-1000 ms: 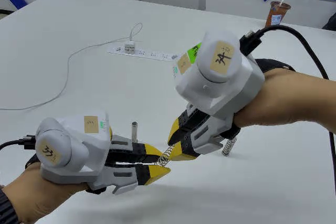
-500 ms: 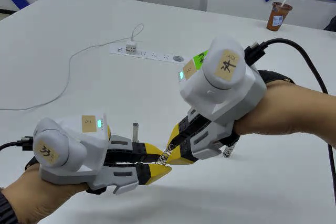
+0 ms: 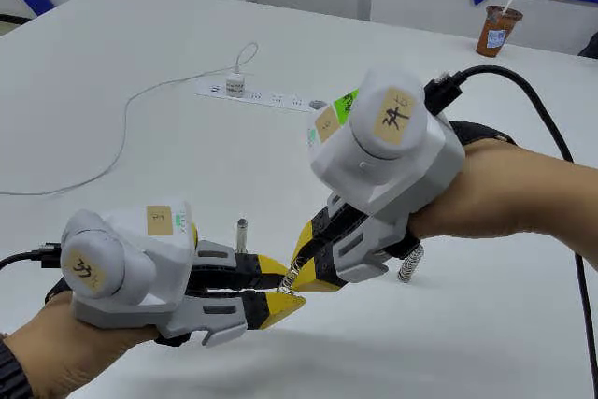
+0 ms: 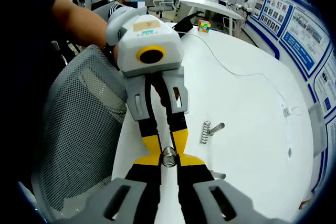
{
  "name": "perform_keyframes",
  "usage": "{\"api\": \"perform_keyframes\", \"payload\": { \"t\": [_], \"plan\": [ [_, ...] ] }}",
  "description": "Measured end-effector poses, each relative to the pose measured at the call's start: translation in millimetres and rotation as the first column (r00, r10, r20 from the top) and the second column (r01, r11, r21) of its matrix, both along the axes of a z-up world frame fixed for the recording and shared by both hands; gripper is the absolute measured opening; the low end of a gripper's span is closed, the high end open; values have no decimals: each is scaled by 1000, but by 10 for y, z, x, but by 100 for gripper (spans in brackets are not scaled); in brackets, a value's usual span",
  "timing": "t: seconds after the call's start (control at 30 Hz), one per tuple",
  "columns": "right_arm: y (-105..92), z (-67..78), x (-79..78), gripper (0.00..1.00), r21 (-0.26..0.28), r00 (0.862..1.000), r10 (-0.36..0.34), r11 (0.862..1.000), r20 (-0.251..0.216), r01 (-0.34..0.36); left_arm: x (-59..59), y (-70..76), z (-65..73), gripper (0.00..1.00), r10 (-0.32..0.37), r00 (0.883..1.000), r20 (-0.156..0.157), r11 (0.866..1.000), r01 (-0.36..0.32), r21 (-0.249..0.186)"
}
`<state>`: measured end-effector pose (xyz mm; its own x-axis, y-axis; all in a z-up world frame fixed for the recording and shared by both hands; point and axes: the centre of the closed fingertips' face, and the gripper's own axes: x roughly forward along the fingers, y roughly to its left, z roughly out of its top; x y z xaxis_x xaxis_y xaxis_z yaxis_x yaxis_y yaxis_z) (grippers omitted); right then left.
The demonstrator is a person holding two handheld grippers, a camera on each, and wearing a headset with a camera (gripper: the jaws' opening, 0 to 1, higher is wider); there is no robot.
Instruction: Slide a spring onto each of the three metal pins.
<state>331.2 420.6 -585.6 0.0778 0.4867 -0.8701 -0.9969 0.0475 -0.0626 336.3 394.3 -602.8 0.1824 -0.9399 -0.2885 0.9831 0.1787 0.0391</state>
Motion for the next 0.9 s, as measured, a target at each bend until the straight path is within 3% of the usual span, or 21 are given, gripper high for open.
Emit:
{"api": "perform_keyframes", "payload": {
  "t": [0.47,0.63,0.9],
  "plan": [
    [-149,68,124,12,-24,999,-30,999,21,30,88,175,-27,26,71,997,-31,997,-71,-9],
    [-238,95,206,12,-35,998,-51,998,32,52,133,299,1,31,123,990,-67,992,-125,-29],
    [-353,155,335,12,-51,995,-78,995,58,81,194,472,4,38,186,979,-82,981,-189,-34]
  ]
}}
